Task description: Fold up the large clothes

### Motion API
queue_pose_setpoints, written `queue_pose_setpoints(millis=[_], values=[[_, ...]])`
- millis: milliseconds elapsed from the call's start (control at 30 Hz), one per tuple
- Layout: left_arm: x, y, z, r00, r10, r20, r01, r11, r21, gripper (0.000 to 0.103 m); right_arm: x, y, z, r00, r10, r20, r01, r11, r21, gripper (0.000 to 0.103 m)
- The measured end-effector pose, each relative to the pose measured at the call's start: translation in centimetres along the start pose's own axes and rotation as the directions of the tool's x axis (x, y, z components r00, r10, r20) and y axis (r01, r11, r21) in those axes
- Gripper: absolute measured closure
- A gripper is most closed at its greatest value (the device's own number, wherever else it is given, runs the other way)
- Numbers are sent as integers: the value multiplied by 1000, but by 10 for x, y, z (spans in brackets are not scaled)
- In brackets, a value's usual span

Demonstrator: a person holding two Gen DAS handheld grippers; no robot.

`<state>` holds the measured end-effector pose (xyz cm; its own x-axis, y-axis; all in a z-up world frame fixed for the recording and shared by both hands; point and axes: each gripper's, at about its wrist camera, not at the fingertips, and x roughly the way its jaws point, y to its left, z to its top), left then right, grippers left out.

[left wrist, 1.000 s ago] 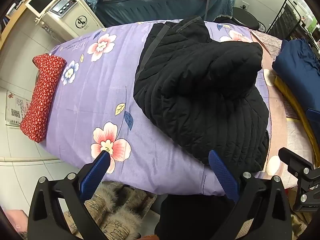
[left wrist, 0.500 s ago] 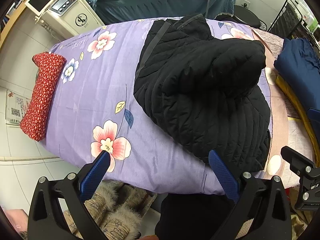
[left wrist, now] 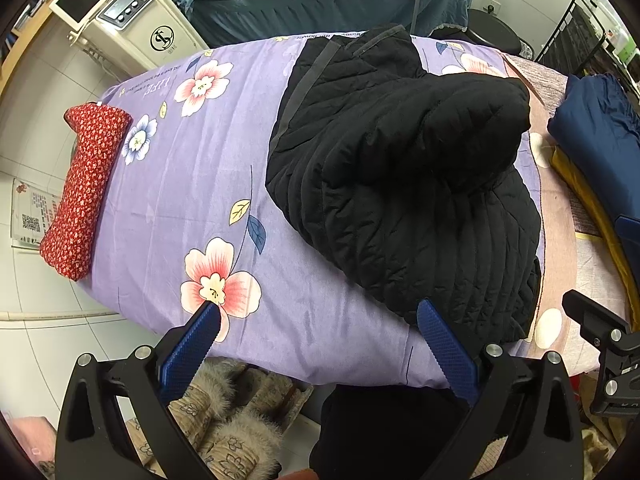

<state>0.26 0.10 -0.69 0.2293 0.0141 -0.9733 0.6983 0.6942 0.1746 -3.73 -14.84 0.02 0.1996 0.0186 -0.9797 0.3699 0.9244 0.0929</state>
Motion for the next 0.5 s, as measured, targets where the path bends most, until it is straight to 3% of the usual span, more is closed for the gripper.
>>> queue_pose_setpoints(millis=[500], values=[[1, -1, -5, 1000, -5, -4, 5, 1000, -5, 6, -1, 1, 0, 1000, -1, 1, 1, 1000, -1, 6]])
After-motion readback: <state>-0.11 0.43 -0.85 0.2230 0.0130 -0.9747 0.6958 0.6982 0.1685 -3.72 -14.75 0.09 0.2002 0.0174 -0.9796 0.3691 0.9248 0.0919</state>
